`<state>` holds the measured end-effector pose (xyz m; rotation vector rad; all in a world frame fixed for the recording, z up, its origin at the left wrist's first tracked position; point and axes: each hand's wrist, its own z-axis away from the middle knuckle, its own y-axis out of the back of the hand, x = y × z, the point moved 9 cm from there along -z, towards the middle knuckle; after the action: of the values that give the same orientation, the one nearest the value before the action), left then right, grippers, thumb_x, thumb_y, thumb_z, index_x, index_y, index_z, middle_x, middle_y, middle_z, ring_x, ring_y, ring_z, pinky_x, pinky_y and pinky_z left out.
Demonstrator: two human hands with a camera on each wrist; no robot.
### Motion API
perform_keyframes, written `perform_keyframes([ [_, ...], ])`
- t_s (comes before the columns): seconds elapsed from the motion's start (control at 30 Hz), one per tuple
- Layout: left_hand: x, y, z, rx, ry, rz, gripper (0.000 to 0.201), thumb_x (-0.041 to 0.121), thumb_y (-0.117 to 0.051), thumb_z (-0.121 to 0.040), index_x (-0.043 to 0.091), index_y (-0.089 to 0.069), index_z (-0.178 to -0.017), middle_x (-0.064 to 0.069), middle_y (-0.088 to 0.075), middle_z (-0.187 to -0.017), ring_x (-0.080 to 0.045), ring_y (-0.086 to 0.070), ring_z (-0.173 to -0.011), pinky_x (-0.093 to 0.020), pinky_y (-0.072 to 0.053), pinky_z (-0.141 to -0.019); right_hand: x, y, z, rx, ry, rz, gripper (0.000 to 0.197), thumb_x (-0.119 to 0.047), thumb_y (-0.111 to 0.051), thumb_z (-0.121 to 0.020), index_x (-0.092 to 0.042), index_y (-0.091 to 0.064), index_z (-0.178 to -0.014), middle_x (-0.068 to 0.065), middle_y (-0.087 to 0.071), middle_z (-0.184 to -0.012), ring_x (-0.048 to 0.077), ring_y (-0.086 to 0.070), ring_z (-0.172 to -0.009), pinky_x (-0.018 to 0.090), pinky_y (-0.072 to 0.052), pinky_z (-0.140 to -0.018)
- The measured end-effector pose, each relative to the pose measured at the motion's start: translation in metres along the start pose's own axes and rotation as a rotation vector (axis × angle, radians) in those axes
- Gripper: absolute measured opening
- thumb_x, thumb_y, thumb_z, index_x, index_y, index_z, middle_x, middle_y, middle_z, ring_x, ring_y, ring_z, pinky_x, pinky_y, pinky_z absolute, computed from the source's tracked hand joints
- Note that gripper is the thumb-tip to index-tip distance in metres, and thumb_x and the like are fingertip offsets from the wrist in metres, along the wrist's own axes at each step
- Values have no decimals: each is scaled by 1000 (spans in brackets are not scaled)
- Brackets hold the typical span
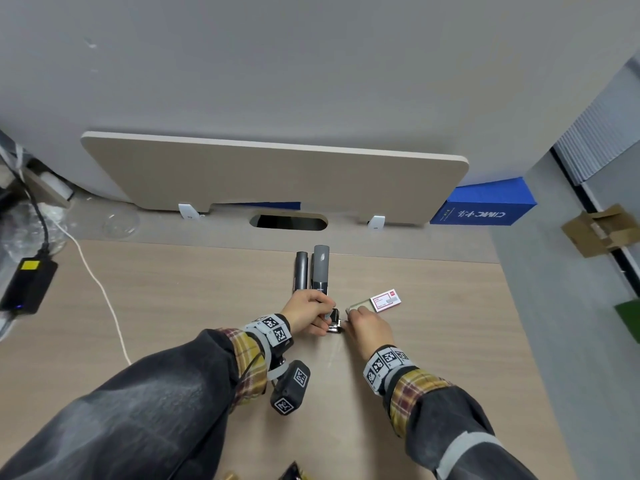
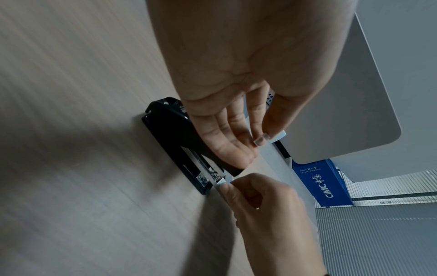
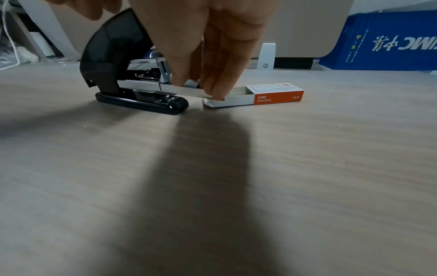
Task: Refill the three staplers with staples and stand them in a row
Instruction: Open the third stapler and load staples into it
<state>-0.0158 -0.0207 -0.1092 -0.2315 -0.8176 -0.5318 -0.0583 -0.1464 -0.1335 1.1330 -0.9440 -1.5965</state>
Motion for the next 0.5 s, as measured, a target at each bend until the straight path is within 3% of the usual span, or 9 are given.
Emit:
perform_keyframes([
  [0.17, 1, 2, -1, 1, 0, 0, 6, 7, -56, -94, 9, -61, -91, -10, -58, -67, -13, -59, -44, -25, -55, -44, -2, 1, 0, -17, 33, 0, 21, -19, -45, -94, -7, -60, -103, 12, -59, -108, 36, -59, -96, 38, -46, -71],
  [0.5, -2, 6, -3, 15, -2, 0, 6, 8, -58, -93, 10, -62, -89, -10, -59, -67, -14, -60, -45, -25, -55, -44, 7, 2, -11, -35, 19, -49, 21, -34, -52, -92, -18, -61, -102, 3, -57, -107, 27, -59, -98, 35, -47, -74],
])
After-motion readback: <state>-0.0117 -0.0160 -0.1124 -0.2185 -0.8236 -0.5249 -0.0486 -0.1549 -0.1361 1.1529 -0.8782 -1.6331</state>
